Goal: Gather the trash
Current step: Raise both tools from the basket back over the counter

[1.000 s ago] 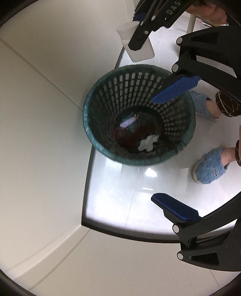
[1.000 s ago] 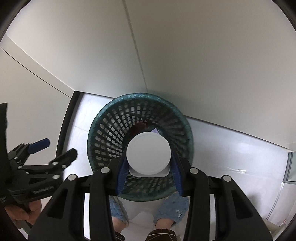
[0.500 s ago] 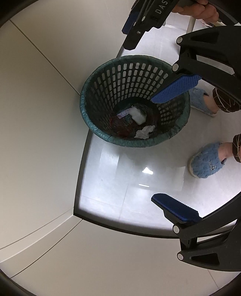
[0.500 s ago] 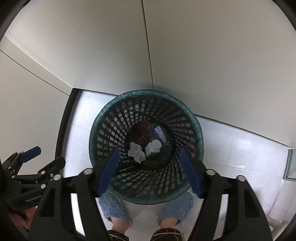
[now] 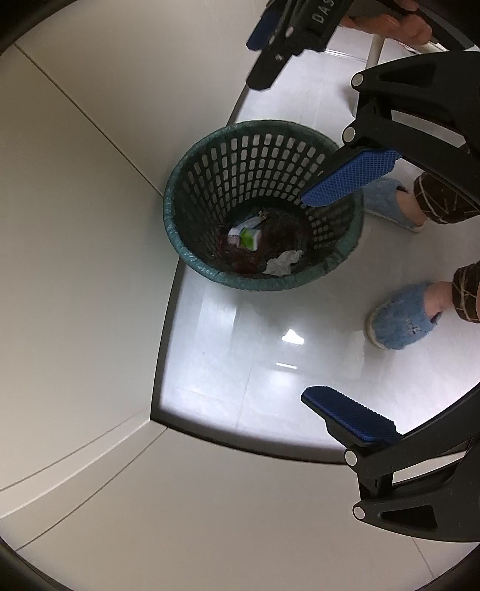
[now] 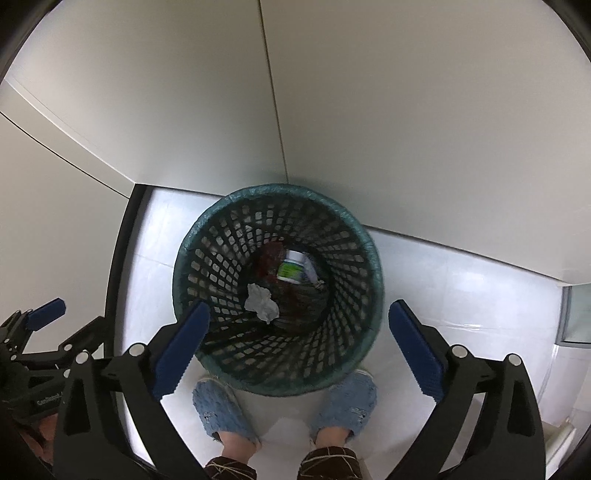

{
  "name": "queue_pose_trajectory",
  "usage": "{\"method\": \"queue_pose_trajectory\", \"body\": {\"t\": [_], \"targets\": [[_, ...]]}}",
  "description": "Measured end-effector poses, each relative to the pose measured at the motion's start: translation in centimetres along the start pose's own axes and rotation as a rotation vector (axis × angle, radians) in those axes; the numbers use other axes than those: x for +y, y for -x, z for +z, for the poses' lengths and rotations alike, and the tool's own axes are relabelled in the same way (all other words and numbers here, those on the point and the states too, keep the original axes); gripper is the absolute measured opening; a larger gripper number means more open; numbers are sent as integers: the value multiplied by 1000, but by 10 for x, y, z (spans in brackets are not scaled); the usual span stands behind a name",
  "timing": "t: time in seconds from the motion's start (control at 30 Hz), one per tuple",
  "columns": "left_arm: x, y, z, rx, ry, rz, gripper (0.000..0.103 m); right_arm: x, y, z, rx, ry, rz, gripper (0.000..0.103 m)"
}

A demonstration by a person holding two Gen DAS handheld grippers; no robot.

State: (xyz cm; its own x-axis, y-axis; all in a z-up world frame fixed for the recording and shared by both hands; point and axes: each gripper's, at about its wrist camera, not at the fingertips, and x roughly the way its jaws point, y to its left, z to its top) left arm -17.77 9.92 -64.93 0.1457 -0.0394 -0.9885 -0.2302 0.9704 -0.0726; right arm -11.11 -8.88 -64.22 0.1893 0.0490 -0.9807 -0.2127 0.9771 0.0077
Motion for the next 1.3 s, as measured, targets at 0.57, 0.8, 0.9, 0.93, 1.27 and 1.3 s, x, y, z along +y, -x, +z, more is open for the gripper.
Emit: {"method": "queue_pose_trajectory", "body": {"t": [0.57,0.8,0.9,0.93,1.27,1.3], "targets": [[-22,223,11,-135,13,-49,97,-13,227,11,-177,38,-18,95],[-27,330,25,-221,-12,-19,97,-29,337,21,-267,-27,-40,95],[-31,374,33,-272,-17,-13,97,-41,373,29,-268,-80,-30,95],[-31,387,36,-288,-19,-21,97,-46,385,31,-281,-99,-30,95],[-42,488,61,-366,-66,-22,97,-71,505,44,-442,-201,-104,95],[-40,497,65,-380,-76,-25,97,-73,512,44,-454,-211,-101,95]]}}
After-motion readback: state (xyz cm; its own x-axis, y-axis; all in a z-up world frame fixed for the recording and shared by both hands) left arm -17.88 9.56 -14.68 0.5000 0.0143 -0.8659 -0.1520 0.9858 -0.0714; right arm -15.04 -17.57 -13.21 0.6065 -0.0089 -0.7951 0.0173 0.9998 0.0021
